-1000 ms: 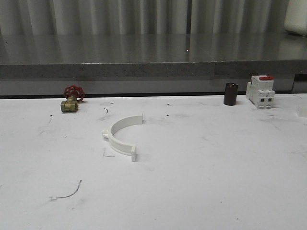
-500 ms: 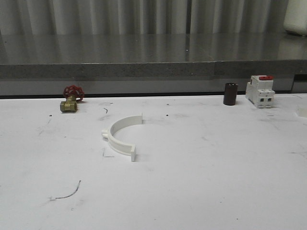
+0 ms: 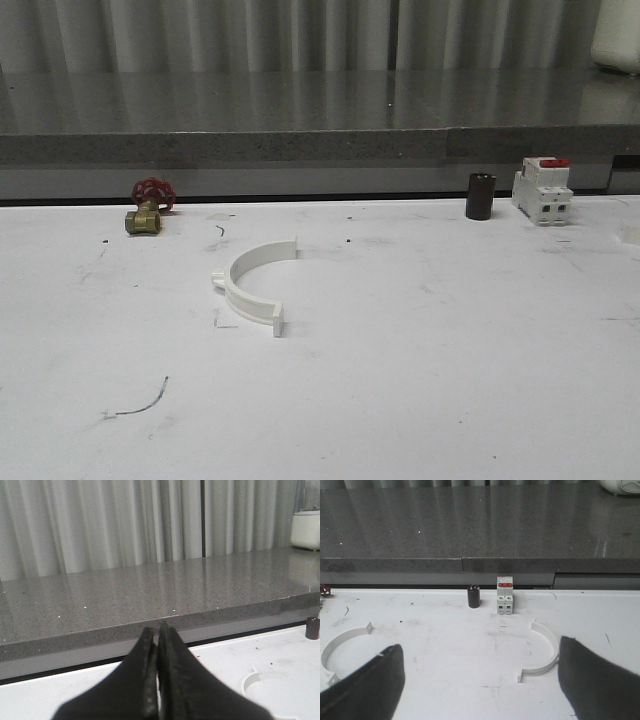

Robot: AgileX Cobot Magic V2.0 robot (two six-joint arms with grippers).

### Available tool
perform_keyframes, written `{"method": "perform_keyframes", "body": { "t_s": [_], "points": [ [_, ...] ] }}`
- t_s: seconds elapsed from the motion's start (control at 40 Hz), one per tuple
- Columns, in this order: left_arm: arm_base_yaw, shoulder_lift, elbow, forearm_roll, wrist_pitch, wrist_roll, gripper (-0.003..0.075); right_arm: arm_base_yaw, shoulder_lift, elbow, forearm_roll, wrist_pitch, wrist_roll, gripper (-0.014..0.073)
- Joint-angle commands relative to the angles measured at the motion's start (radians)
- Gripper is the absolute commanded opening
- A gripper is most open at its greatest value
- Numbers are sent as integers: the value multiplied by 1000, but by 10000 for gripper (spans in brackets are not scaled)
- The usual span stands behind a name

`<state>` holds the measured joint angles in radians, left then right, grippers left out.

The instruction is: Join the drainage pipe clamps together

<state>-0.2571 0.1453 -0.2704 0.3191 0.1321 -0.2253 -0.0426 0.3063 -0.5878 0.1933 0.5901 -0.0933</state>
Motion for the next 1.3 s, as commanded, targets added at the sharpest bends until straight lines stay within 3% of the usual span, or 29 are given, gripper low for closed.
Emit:
{"method": "perform_keyframes", "body": {
  "t_s": [0.0, 0.65, 1.05, 1.27],
  "points": [
    [-1, 11, -26, 3, -84, 0, -20, 4, 16, -33, 2, -79, -7, 640],
    [-1, 11, -26, 3, -84, 0, -20, 4, 73, -46, 0, -133, -7, 640],
    [-1, 11, -26, 3, -84, 0, -20, -3, 712, -294, 1, -124, 15, 640],
    [-1, 11, -26, 3, -84, 0, -20, -119, 981, -449, 0, -3, 93, 640]
  ]
}}
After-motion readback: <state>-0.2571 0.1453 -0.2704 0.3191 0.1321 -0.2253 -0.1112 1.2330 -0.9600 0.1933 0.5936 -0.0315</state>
